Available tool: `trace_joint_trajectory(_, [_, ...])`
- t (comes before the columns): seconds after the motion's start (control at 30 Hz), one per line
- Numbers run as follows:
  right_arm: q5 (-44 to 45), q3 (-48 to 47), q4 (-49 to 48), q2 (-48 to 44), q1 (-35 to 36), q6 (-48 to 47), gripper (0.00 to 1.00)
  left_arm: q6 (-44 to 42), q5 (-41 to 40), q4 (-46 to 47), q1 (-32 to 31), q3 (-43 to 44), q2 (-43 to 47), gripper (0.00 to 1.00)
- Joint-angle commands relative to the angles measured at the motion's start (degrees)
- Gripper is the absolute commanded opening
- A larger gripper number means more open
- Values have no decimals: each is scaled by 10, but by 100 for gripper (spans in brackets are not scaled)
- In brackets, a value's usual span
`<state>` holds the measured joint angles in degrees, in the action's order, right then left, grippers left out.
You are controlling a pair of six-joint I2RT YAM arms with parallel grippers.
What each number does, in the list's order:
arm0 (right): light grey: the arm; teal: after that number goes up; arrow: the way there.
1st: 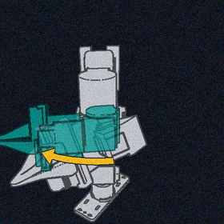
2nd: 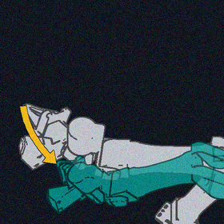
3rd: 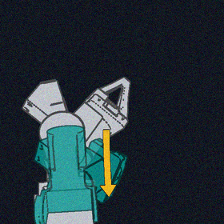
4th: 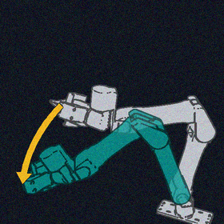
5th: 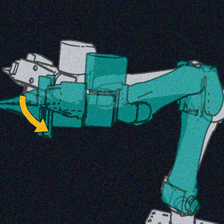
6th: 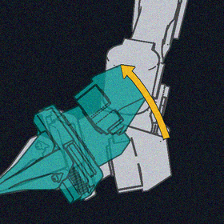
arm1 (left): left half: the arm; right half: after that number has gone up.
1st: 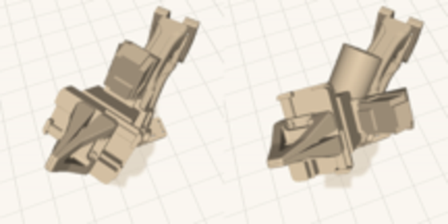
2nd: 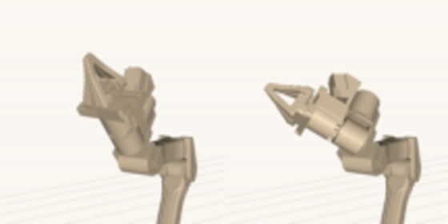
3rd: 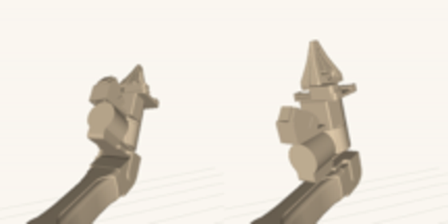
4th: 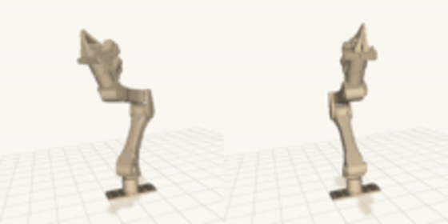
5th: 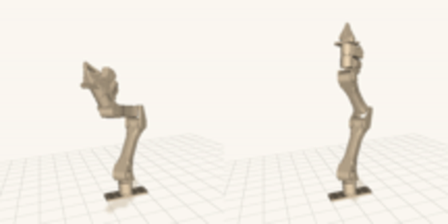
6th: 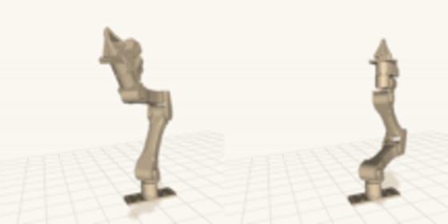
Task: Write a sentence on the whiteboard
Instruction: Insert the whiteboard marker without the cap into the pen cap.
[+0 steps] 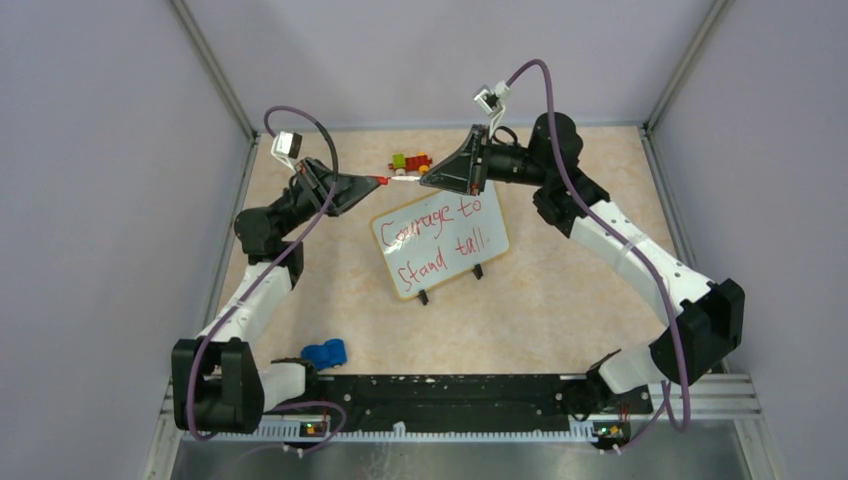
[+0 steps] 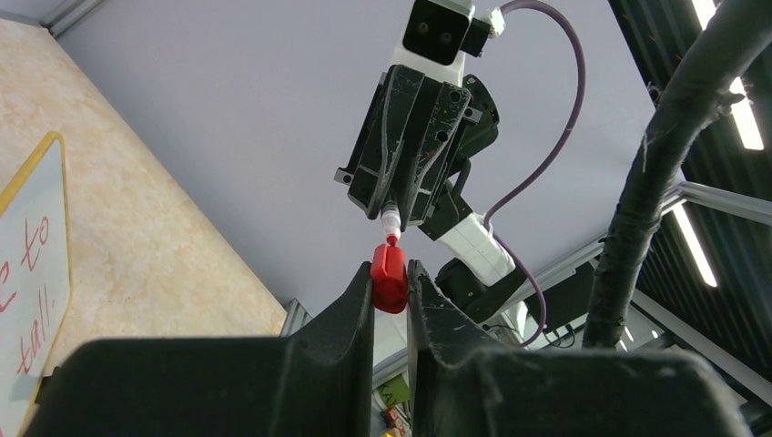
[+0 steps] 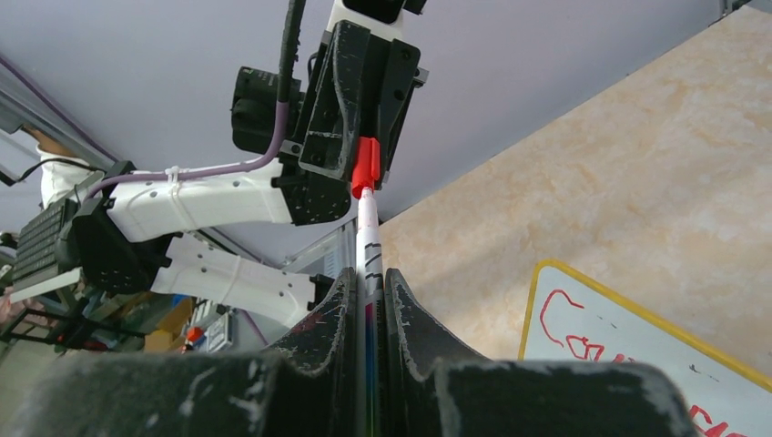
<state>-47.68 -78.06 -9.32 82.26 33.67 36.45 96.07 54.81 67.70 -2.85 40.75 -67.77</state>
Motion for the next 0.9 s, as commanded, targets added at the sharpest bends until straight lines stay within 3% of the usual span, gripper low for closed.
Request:
trace_joint_trajectory(0.0, [5,-21,-5,-1,7,-10,0,4,-3,34,-2,21,4,0])
trace_joint_trajectory(0.87, [-3,-33,2,5,18,-15,0,-18,2,18,-14,22,-4,0])
